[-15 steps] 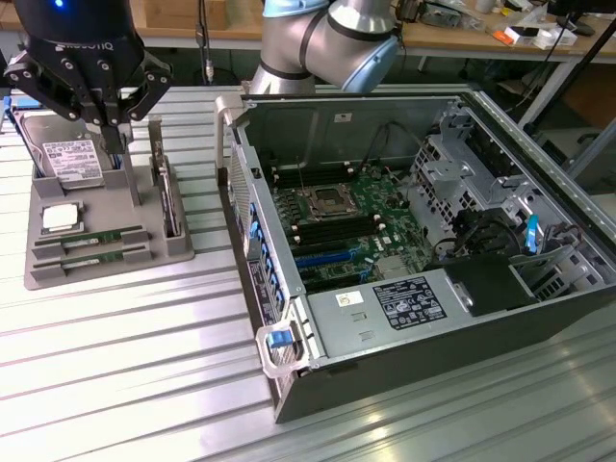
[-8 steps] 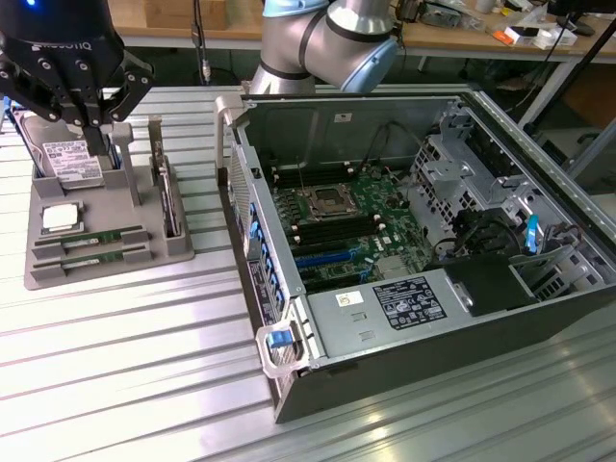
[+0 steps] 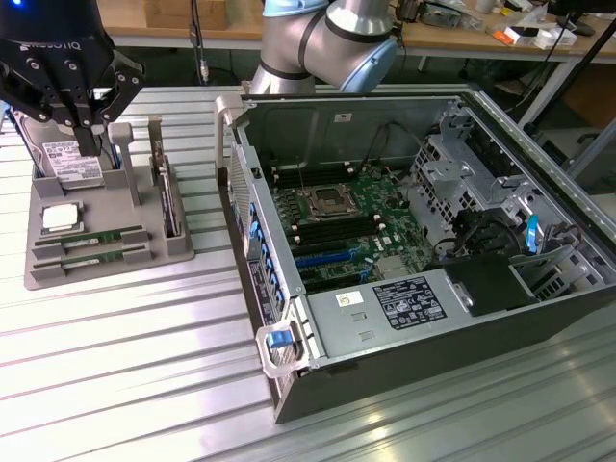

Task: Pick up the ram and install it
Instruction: 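Reach for the ram, then pick up the ram and move it above insertion slot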

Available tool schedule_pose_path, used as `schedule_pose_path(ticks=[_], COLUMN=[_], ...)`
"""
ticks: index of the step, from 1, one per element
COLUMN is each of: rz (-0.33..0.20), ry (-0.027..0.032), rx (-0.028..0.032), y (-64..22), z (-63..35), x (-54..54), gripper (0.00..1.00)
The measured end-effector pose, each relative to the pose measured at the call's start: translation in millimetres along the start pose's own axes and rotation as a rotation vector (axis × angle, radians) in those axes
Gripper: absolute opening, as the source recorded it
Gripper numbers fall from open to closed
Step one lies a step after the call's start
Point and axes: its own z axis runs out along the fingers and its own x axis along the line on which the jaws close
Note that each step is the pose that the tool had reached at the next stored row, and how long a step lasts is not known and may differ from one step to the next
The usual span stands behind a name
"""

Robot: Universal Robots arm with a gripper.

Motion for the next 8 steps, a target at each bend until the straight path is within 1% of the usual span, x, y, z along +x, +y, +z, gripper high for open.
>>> schedule_pose_path(ticks=[8], rz=[-0.004], ry=[0.0001], rx=[-0.0002], y=[0.0], z=[0.0], x=[0.0], gripper=[0.1])
